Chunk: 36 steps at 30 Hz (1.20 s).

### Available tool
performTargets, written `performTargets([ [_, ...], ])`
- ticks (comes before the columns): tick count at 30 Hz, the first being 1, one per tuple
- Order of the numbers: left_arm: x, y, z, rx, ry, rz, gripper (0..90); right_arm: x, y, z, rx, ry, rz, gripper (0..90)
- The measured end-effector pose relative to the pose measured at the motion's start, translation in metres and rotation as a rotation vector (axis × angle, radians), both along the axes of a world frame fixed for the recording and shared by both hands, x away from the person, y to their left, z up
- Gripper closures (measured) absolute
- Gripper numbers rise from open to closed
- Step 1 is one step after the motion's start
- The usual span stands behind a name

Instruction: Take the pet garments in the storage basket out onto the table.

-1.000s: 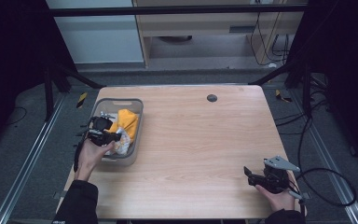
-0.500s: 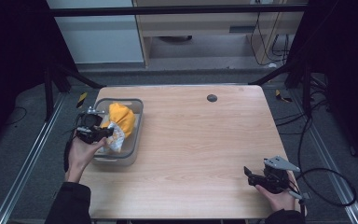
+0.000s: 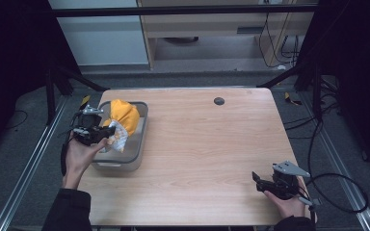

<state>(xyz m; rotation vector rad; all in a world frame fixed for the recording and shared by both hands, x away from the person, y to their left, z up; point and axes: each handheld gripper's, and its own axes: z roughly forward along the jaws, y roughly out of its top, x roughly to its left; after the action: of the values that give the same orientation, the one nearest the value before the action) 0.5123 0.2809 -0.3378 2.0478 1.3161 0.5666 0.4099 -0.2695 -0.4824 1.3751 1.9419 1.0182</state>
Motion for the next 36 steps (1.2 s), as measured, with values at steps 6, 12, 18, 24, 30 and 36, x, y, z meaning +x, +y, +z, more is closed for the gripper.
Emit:
performTargets([
  [6,-0.008,-0.006,0.013,-0.014,-0.028,-0.024,83.0,0.000,0.000,0.000,0.001,0.000,-0.001,15.4],
  [12,-0.014,-0.013,0.024,-0.023,-0.047,-0.059,83.1,0.000,0.000,0.000,0.000,0.000,0.000,15.4],
  [18,-0.019,-0.020,0.032,-0.023,-0.053,-0.085,83.1,-0.001,0.000,0.001,0.007,0.003,-0.004,15.4],
  [24,-0.026,-0.030,0.038,-0.035,-0.065,-0.136,83.1,-0.001,-0.001,0.001,0.002,-0.003,-0.002,15.4],
  [30,-0.032,-0.042,0.043,-0.035,-0.077,-0.174,83.1,-0.001,0.000,0.001,0.003,-0.001,-0.002,15.4],
  [36,-0.035,-0.054,0.047,-0.049,-0.085,-0.217,83.1,-0.001,-0.001,0.001,0.001,-0.004,-0.003,15.4],
])
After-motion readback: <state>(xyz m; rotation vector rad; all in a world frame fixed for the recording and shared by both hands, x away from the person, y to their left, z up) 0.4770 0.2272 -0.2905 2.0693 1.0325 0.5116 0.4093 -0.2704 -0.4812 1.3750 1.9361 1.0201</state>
